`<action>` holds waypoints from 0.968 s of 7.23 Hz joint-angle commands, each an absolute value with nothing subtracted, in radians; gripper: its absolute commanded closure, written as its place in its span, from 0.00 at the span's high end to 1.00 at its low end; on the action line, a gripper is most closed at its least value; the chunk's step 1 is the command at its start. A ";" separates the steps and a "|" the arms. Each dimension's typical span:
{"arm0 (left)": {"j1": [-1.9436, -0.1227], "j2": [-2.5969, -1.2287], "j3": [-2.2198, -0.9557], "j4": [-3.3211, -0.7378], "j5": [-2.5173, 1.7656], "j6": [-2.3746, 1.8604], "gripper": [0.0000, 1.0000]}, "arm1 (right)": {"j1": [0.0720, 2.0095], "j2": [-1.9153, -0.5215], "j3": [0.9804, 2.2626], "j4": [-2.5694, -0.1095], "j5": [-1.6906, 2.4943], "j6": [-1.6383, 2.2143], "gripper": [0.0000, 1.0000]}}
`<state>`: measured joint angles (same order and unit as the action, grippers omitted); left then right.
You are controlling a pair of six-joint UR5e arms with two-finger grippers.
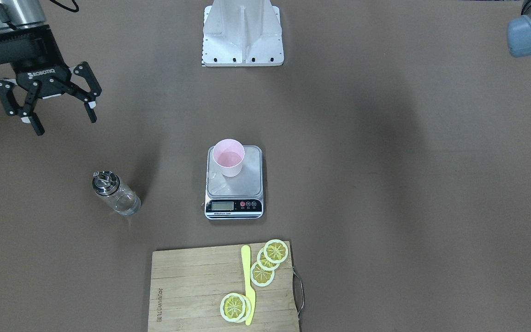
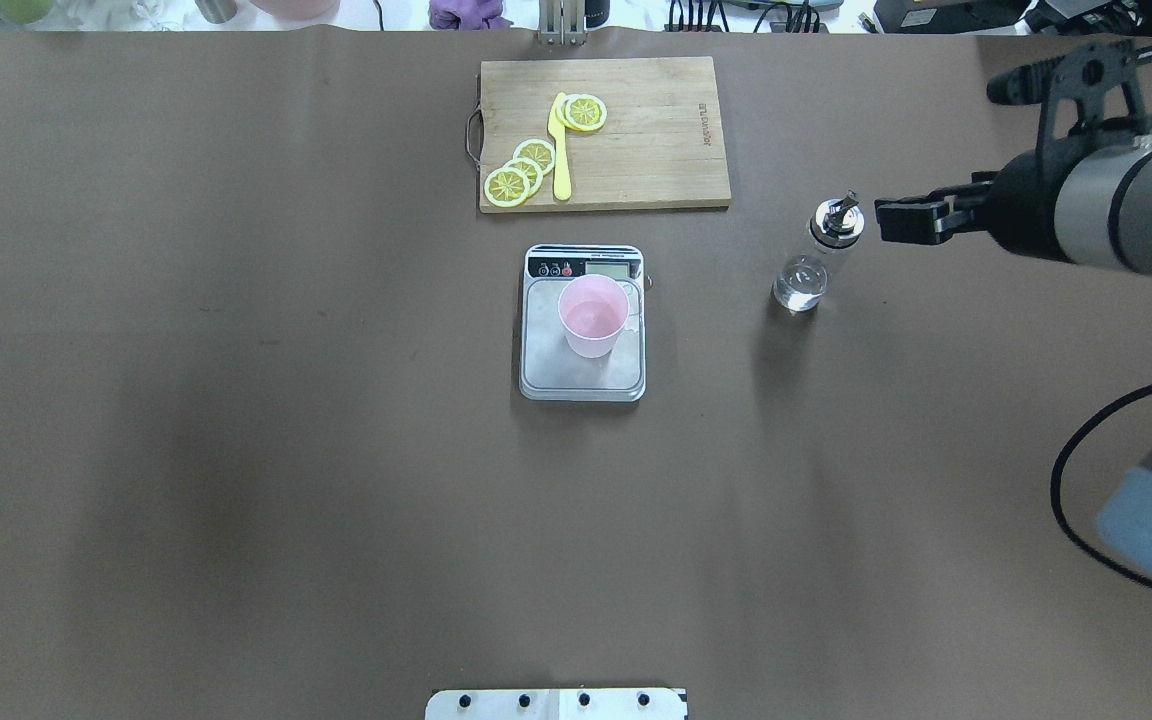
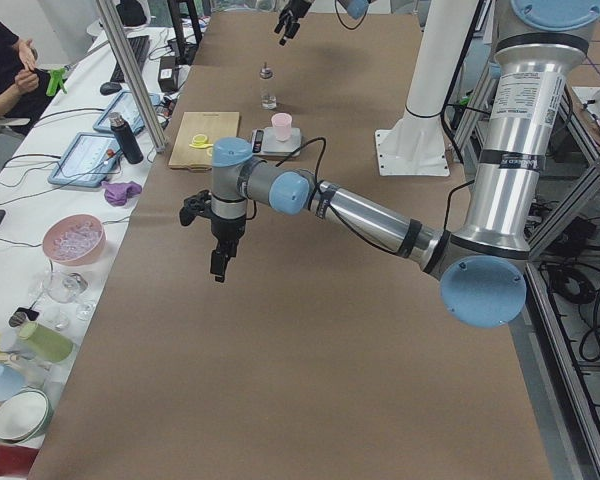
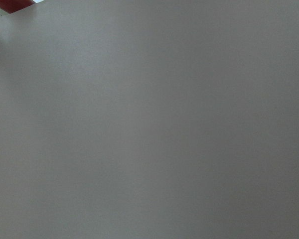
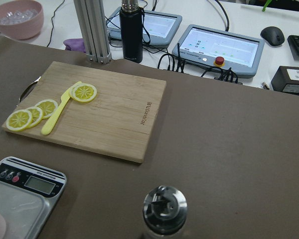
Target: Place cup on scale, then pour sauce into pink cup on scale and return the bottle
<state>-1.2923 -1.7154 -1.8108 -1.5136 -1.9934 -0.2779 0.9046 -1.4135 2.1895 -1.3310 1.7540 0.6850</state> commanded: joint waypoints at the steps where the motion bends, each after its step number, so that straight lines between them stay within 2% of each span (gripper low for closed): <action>1: -1.333 -1.715 -1.795 -1.500 -1.999 -0.211 0.98 | 1.186 -1.381 2.070 -1.527 2.086 0.295 1.00; 3: -1.429 -1.715 -1.738 -1.463 -2.180 -0.061 0.98 | 1.259 -1.411 1.856 -1.606 2.121 0.259 1.00; 4: -1.465 -1.635 -1.733 -1.476 -2.206 0.039 0.98 | 1.331 -1.411 1.747 -1.602 2.132 0.205 1.00; 7: -1.534 -1.591 -1.704 -1.476 -2.264 0.160 0.98 | 1.423 -1.436 1.645 -1.601 2.279 0.074 1.00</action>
